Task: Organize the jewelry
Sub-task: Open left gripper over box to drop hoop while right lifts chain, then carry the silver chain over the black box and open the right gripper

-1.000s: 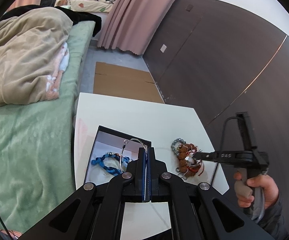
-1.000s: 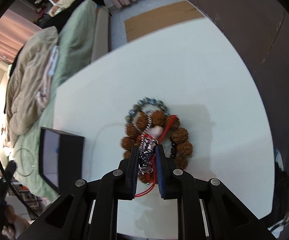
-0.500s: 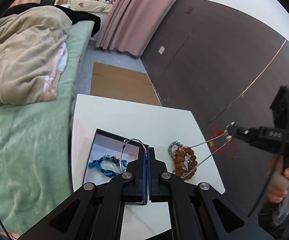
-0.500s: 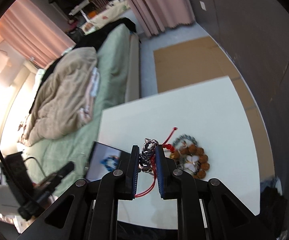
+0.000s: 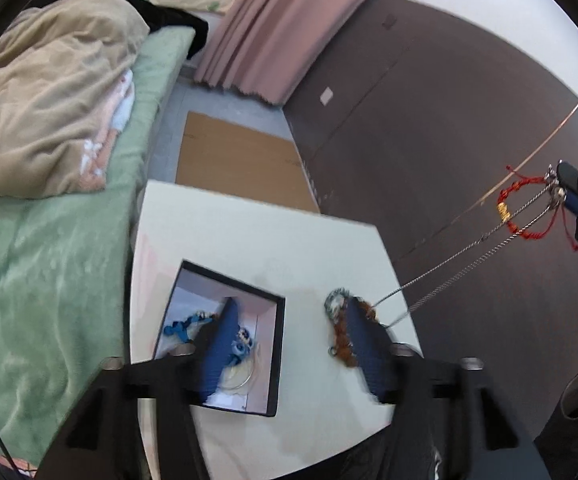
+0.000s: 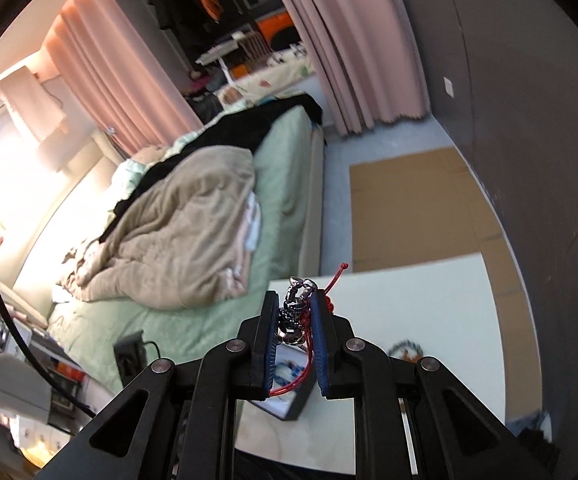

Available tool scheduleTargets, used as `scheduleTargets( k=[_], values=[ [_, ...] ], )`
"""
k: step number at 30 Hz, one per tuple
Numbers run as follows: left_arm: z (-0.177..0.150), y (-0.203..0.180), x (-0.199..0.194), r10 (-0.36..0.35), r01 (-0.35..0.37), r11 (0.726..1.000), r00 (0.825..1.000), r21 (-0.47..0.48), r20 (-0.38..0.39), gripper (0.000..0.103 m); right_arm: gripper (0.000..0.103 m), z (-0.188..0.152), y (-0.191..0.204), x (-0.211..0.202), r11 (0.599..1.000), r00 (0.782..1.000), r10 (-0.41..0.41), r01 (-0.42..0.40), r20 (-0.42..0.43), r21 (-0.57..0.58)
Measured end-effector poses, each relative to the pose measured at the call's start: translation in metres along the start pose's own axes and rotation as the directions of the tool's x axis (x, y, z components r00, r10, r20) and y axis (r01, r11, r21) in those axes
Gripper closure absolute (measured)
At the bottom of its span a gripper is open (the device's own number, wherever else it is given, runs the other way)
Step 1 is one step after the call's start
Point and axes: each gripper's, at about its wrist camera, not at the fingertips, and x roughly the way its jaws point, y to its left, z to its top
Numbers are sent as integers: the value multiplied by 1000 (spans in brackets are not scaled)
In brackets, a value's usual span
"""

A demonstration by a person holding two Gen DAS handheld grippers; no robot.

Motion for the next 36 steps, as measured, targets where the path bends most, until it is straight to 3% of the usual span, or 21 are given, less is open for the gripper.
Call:
scheduleTargets(
  k=[12,18,25,36],
  values=[
    [7,14,-32,31,-31,999,998,-11,50,42,86,33,74,-26,990,993,79,-68,84,-121],
    [9,27,-51,48,-46,998,995,-30,86,42,86,35,106,-22,979,990,118,-102,81,-175],
    [5,45,-63,75,-70,996,992,-61,100,42,86,15,119,19,974,990,139,-137,-5,-180],
    [-5,65,-71,111,-103,991,990,-86,92,42,86,-36,101,94,983,978,132,-151,-163,-106]
  ],
)
